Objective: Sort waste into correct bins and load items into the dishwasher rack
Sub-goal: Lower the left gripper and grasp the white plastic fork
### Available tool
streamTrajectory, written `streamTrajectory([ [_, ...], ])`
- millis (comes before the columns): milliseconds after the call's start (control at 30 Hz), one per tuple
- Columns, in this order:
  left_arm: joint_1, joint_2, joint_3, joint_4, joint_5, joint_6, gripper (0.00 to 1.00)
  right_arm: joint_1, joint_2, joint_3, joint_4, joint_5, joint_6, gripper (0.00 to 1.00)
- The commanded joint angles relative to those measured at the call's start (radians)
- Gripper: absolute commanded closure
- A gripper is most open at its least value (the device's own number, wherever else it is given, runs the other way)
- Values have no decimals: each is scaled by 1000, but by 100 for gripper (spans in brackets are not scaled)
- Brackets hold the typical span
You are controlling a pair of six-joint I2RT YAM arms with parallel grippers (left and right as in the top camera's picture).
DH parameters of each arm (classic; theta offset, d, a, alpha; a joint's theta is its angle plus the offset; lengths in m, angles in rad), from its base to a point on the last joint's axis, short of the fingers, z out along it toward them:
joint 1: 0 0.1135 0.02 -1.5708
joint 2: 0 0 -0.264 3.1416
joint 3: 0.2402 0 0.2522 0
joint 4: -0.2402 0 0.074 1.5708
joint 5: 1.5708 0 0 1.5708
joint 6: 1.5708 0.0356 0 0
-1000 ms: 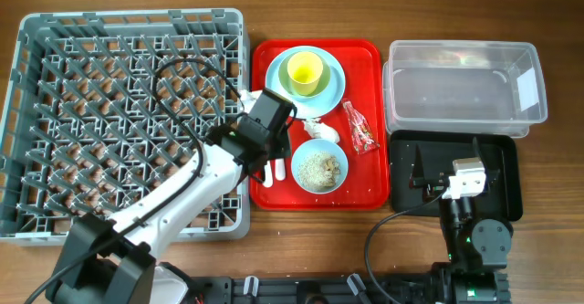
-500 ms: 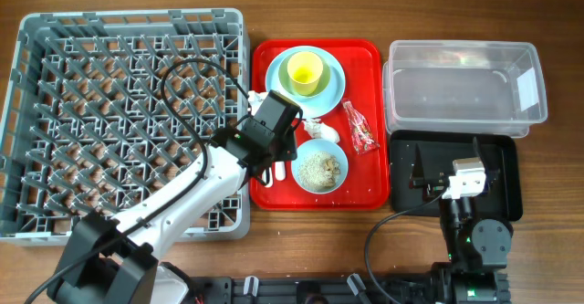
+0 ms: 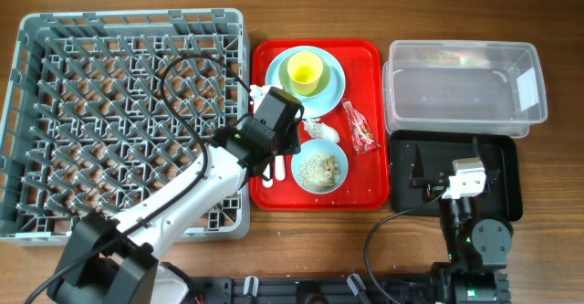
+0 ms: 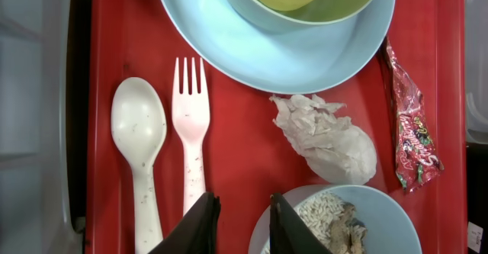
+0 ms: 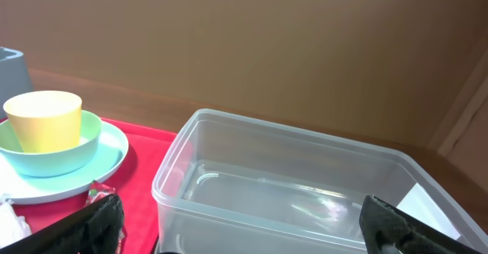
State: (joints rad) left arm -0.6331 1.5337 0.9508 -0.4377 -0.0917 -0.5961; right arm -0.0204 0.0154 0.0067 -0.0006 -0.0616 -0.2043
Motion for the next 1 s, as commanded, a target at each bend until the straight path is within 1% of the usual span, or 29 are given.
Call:
streamTrajectory([
  [0, -4, 11, -6, -19, -13, 6, 81, 4, -5, -2, 2, 13, -3, 0],
  [33, -5, 13, -9, -24, -14, 6, 95, 4, -5, -1, 2, 13, -3, 0],
  [100, -5, 28, -23, 9, -2, 5, 96, 4, -5, -1, 2, 13, -3, 0],
  [233, -10, 81, -23, 1, -3, 6, 96, 4, -5, -1, 2, 13, -3, 0],
  [300, -10, 103, -23, 2, -12, 6, 95, 4, -5, -1, 2, 13, -3, 0],
  [333, -10, 130, -23, 6, -42, 5, 93, 4, -5, -2, 2, 13, -3, 0],
  [433, -10, 165, -23, 19, -63, 5, 82, 4, -5, -2, 2, 13, -3, 0],
  [500, -10, 183, -23, 24, -63, 6, 79, 4, -5, -2, 2, 13, -3, 0],
  [700, -10, 231, -23, 66, -110, 6, 78, 4, -5, -1, 2, 13, -3, 0],
  [967, -11, 253, -24, 85, -111, 5, 81, 4, -5, -1, 2, 13, -3, 0],
])
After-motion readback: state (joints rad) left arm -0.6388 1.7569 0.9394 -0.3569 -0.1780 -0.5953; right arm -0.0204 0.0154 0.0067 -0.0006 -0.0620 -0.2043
